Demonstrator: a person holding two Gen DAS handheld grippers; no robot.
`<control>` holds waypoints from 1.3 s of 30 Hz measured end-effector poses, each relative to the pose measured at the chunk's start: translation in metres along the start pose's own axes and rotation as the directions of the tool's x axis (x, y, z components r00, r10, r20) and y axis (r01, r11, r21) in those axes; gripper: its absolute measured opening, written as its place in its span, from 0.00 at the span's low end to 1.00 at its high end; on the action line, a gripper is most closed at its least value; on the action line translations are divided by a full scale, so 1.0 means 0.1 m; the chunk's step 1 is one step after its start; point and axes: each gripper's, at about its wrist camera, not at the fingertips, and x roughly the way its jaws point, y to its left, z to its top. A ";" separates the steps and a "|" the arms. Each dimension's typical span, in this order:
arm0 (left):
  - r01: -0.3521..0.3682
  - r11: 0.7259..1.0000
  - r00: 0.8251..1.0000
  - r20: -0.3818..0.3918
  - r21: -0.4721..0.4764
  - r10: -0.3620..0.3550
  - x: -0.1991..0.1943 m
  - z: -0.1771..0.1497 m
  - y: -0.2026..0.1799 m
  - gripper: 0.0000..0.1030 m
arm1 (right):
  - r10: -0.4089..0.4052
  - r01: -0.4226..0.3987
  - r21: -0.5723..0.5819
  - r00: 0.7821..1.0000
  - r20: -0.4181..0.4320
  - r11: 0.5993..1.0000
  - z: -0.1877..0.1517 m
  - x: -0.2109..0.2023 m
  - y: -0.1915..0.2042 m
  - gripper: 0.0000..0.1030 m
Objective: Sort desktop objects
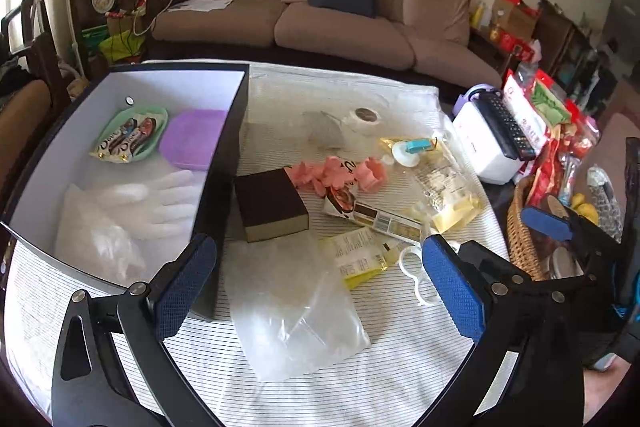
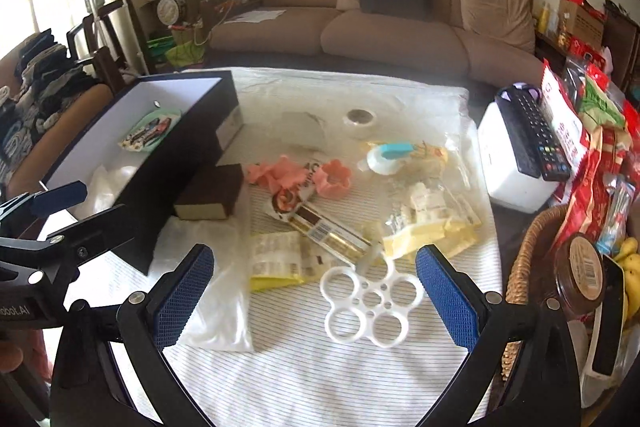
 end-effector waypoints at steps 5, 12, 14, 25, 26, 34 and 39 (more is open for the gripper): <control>-0.033 0.998 0.998 -0.045 0.051 0.036 0.40 -0.27 -0.17 1.00 | -0.019 0.018 0.115 1.000 0.002 0.993 -0.32 0.23 -0.39 1.00; 0.020 0.997 0.997 -0.076 0.071 -0.015 0.57 -1.00 -0.39 1.00 | -0.080 0.092 0.248 0.995 -0.057 0.964 -0.91 0.47 -0.80 1.00; 0.038 0.996 0.997 -0.068 0.078 -0.033 0.50 -1.22 -0.42 1.00 | -0.102 0.112 0.223 0.993 -0.056 0.968 -1.07 0.40 -0.78 1.00; 0.011 0.994 0.995 -0.097 0.104 -0.001 0.44 -1.74 -0.44 1.00 | -0.173 0.180 0.208 0.984 -0.052 0.962 -1.69 0.16 -0.69 1.00; 0.000 0.994 0.996 -0.093 0.109 0.010 0.45 -1.73 -0.44 1.00 | -0.170 0.177 0.206 0.984 -0.050 0.962 -1.69 0.17 -0.69 1.00; -0.037 0.996 0.992 -0.119 0.082 0.047 0.62 -1.72 -0.32 1.00 | -0.204 0.213 0.173 0.976 -0.072 0.961 -1.67 0.33 -0.63 1.00; -0.058 0.992 0.993 -0.099 0.116 0.069 0.65 -1.71 -0.33 1.00 | -0.191 0.212 0.222 0.975 -0.110 0.952 -1.74 0.45 -0.70 1.00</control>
